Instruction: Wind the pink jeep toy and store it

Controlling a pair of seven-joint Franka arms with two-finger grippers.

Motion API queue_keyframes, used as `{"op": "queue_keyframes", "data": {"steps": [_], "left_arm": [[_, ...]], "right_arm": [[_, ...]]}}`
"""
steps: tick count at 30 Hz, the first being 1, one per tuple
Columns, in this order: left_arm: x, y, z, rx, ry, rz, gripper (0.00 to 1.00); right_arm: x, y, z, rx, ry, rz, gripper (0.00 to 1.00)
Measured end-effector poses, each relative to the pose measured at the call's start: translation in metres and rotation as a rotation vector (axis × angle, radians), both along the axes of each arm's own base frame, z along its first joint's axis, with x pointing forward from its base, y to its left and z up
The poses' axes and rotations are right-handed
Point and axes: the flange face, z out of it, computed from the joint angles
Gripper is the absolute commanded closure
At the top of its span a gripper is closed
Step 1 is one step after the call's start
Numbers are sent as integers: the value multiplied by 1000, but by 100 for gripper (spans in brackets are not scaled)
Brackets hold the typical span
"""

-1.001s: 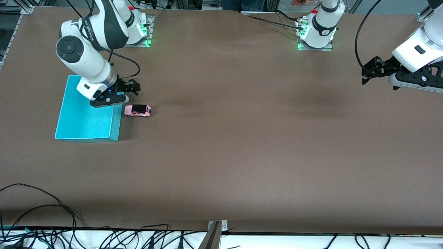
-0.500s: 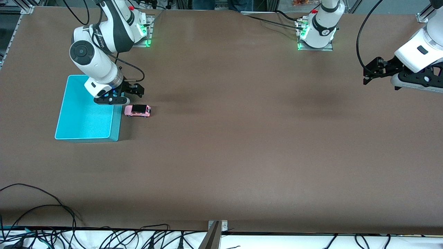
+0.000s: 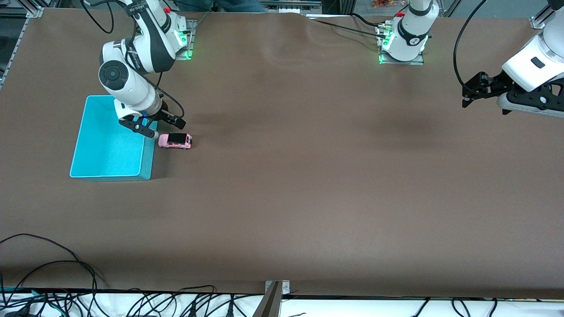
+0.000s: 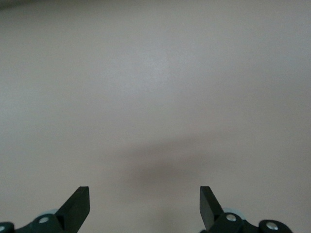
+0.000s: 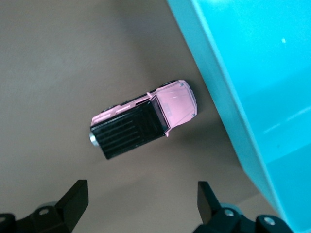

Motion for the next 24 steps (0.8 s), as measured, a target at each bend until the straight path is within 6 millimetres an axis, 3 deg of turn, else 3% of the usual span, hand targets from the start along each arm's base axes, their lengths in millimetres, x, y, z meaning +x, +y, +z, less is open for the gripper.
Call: {"op": "queue_keyframes", "data": {"steps": [10, 24], "left_arm": [[0, -1, 0, 0, 0, -1, 0], [0, -1, 0, 0, -1, -3, 0]], "right_arm": [[9, 3, -15, 20, -50, -358, 0], [15, -3, -32, 35, -68, -639, 0]]}}
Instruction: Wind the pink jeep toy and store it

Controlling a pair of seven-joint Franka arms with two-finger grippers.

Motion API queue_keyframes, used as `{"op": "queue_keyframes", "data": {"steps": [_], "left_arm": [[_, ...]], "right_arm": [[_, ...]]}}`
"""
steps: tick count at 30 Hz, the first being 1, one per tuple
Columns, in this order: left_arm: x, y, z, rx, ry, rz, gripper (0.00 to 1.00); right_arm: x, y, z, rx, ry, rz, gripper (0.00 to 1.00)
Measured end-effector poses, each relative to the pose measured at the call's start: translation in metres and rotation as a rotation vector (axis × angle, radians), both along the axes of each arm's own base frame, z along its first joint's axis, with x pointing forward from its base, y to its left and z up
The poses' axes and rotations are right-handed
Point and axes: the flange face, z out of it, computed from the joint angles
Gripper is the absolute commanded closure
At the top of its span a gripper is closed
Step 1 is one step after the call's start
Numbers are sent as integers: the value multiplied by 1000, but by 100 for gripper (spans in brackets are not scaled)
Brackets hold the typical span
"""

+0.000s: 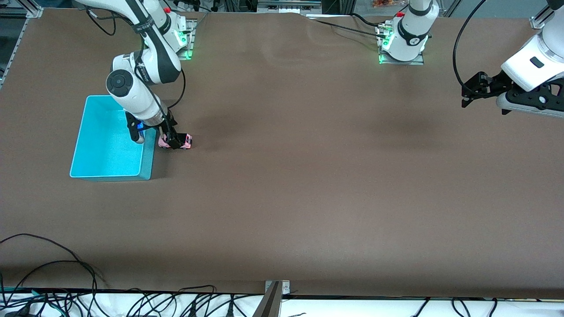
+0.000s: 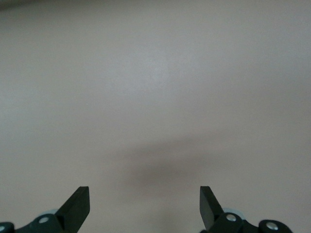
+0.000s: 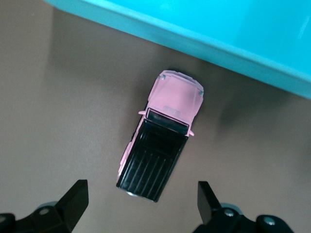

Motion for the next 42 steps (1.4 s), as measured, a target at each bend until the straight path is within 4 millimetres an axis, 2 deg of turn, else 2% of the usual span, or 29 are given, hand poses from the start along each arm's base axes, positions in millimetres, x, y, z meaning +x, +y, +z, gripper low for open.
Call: {"op": "queue_keyframes", "data": {"steps": [6, 17, 22, 26, 28, 33, 36, 37, 38, 40, 41, 42], "left_arm": [[0, 0, 0, 0, 0, 0, 0], [0, 0, 0, 0, 0, 0, 0], [0, 0, 0, 0, 0, -1, 0], [0, -1, 0, 0, 0, -2, 0], [0, -1, 0, 0, 0, -2, 0], [0, -1, 0, 0, 0, -2, 0], [0, -1, 0, 0, 0, -2, 0], [0, -1, 0, 0, 0, -2, 0], [0, -1, 0, 0, 1, -2, 0], [0, -1, 0, 0, 1, -2, 0], [0, -1, 0, 0, 1, -2, 0], [0, -1, 0, 0, 1, -1, 0]], "right_arm": [[2, -12, -8, -3, 14, -36, 0], [3, -11, -26, 9, 5, -108, 0], [2, -11, -30, 9, 10, -110, 9], [2, -11, -31, 9, 12, -111, 11], [2, -11, -31, 8, 13, -111, 18], [1, -11, -34, 8, 18, -111, 18], [1, -11, -36, 8, 22, -111, 27], [0, -11, -36, 7, 23, -111, 35], [0, -11, -37, 7, 24, -111, 50], [0, -11, -38, 7, 27, -111, 65], [0, -11, -39, 7, 28, -111, 78], [0, -11, -39, 7, 27, -112, 86]]}}
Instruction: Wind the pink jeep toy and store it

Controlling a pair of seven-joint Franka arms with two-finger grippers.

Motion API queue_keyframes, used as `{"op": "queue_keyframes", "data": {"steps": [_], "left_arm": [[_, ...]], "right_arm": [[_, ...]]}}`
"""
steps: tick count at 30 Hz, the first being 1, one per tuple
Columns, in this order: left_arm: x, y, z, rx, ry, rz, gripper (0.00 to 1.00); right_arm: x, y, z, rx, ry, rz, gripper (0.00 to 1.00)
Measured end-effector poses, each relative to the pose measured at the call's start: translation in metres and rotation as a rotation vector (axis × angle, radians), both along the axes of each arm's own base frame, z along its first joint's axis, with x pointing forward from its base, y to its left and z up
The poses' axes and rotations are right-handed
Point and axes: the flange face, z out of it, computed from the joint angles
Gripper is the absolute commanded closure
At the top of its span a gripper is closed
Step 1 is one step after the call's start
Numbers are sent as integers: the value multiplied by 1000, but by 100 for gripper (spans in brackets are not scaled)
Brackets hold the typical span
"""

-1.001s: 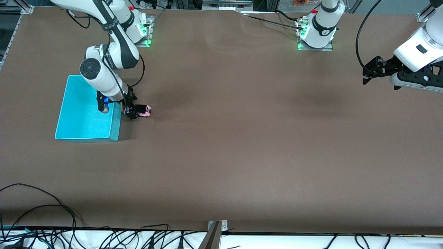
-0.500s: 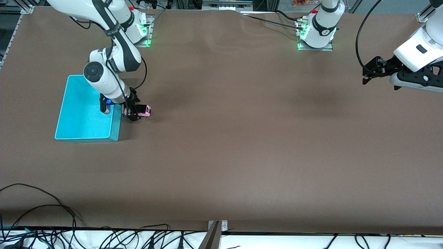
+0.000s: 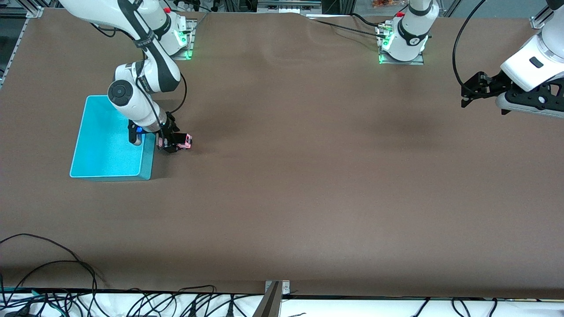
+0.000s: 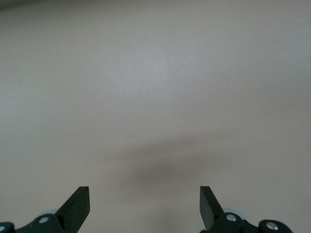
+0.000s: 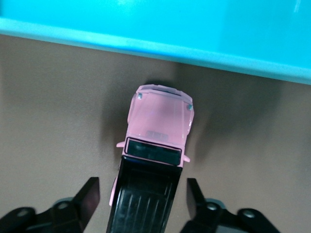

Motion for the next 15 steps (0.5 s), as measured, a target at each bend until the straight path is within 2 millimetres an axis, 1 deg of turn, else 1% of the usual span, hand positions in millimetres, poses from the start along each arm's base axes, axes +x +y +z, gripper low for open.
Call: {"op": "queue_keyframes", "data": {"steps": [1, 3, 5, 10, 15], "left_arm": [[0, 0, 0, 0, 0, 0, 0], [0, 0, 0, 0, 0, 0, 0], [0, 0, 0, 0, 1, 0, 0], [0, 0, 0, 0, 1, 0, 0], [0, 0, 0, 0, 1, 0, 0]], "right_arm": [[1, 0, 1, 1, -3, -2, 89], [1, 0, 2, 1, -5, -2, 93], [1, 0, 2, 1, -7, -3, 99], [5, 0, 7, 4, -28, -5, 100], [9, 1, 19, 5, -54, 7, 100]]}}
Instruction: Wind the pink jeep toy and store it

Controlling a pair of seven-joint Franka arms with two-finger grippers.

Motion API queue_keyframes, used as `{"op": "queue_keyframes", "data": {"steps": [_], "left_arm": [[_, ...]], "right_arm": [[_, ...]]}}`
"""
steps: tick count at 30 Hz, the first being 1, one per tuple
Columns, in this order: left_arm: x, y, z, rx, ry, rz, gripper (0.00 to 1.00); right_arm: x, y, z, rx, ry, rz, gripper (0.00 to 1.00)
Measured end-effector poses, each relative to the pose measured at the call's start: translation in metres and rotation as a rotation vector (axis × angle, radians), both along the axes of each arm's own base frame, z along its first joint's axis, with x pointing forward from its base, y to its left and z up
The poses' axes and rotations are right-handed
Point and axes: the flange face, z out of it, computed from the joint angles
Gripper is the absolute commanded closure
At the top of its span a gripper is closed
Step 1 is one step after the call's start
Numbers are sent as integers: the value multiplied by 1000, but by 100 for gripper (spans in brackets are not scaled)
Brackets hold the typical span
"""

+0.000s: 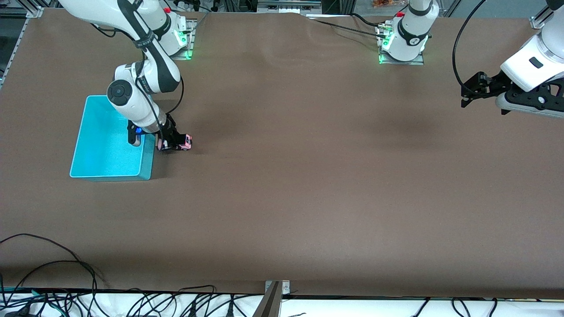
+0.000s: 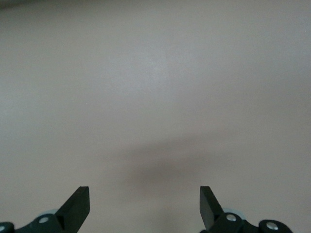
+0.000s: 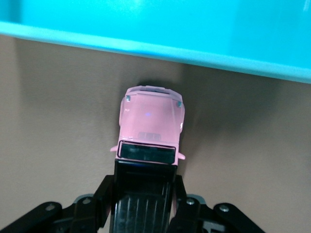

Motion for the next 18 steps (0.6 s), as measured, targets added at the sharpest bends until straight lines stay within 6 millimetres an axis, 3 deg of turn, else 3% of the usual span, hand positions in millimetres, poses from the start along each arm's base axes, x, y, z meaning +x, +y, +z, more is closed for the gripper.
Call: {"op": "queue_keyframes", "data": {"steps": [18], "left_arm": [[0, 0, 0, 0, 1, 0, 0]], "right_arm": [[-5, 17, 57, -32, 21, 211, 100]]}}
